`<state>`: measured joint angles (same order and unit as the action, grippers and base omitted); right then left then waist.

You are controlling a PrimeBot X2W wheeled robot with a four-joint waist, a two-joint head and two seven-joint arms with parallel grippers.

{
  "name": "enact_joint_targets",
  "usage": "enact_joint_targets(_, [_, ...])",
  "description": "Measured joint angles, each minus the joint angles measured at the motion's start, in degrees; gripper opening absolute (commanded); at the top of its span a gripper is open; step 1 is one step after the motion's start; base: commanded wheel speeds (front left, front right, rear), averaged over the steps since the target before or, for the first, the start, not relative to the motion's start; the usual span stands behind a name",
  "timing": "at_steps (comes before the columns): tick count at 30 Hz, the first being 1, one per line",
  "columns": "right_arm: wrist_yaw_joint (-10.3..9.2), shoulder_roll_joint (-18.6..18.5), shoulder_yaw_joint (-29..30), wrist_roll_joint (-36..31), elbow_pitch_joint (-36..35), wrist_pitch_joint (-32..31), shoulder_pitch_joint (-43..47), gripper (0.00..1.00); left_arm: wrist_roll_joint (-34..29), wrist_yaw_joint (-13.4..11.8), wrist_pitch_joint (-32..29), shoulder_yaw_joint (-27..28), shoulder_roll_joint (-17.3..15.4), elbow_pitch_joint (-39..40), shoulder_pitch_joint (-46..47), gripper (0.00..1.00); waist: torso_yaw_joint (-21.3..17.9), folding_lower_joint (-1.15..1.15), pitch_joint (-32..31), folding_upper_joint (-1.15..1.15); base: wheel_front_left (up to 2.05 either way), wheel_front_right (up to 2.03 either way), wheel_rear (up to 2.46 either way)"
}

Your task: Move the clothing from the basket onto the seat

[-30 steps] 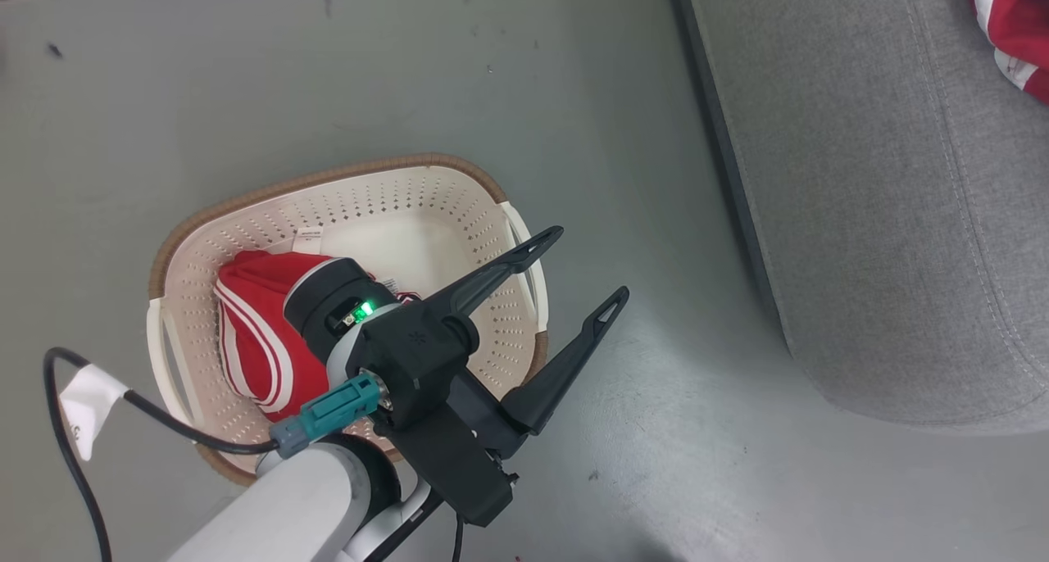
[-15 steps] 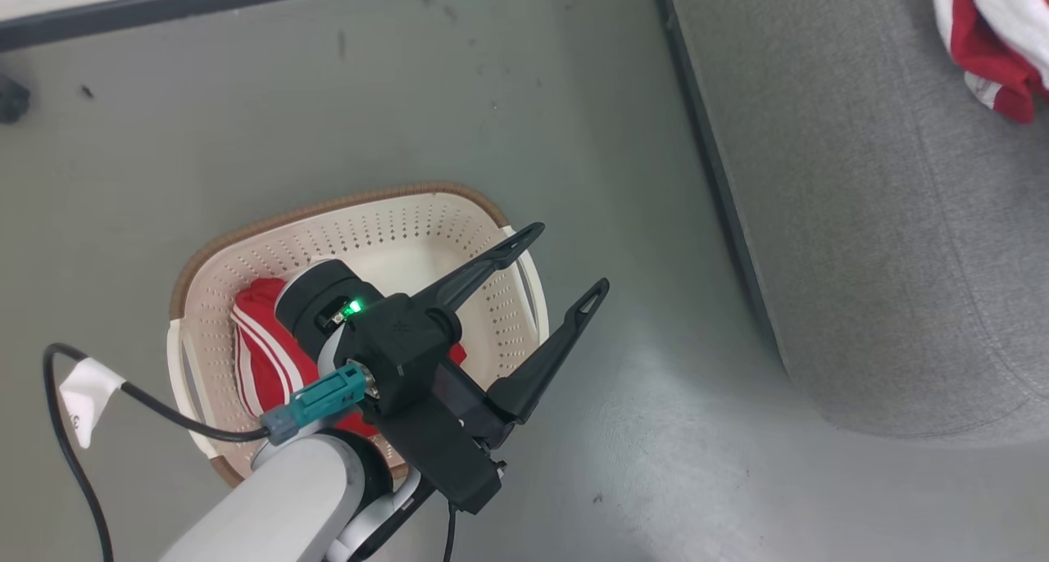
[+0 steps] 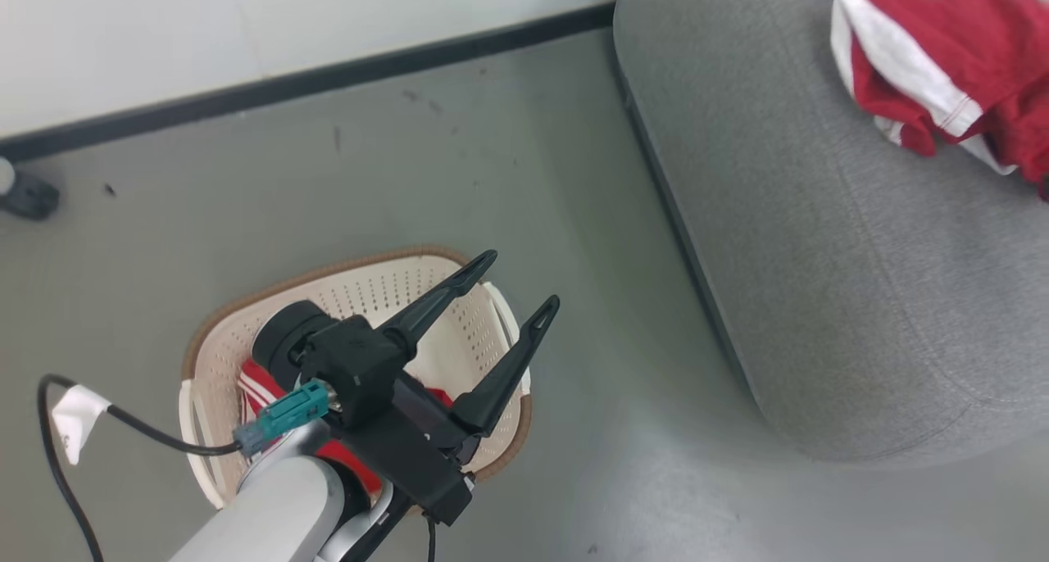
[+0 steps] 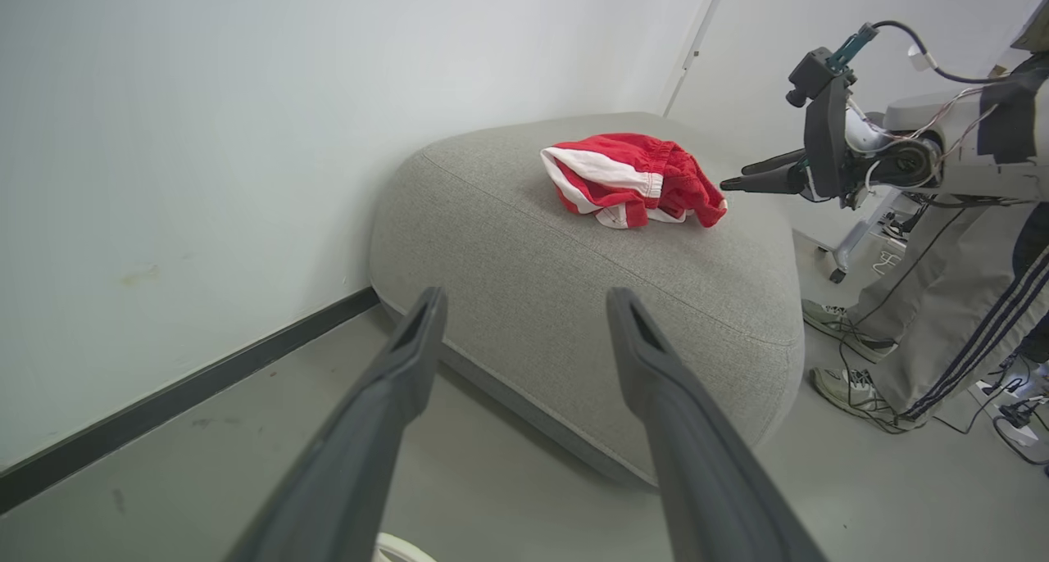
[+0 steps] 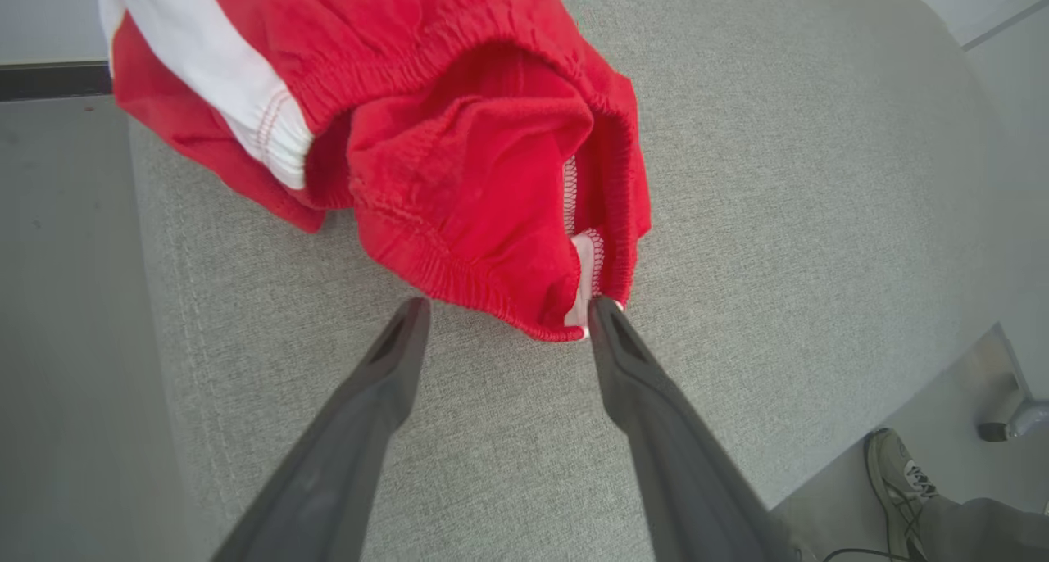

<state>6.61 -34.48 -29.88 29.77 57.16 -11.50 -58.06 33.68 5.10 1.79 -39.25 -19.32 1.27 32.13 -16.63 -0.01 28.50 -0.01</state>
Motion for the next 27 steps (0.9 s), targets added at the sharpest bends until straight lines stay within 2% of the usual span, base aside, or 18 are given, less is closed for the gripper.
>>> enact_joint_targets(14, [0.47, -3.4, -0.7, 0.1, -9.0, 7.2, 5.4, 1.0, 2.7, -1.8, 5.1, 3.0, 1.0, -4.0, -6.1, 1.0, 0.6, -0.01, -10.4, 0.0, 0.0, 0.0, 0.0])
enact_joint_targets(24, [0.48, -3.8, 0.0, 2.3, -20.0, 13.1, 13.9, 1.0, 5.1, -4.2, 8.2, 5.4, 1.1, -5.1, -10.7, 1.0, 4.5, 0.0, -16.5, 0.0, 0.0, 0.0, 0.0])
enact_joint_targets(27, [-0.54, -4.2, 1.1, 3.3, -23.6, 15.1, 19.1, 1.0, 5.6, -4.9, 8.7, 6.0, 1.3, -5.5, -11.8, 1.0, 6.4, 0.0, -18.0, 0.0, 0.0, 0.0, 0.0])
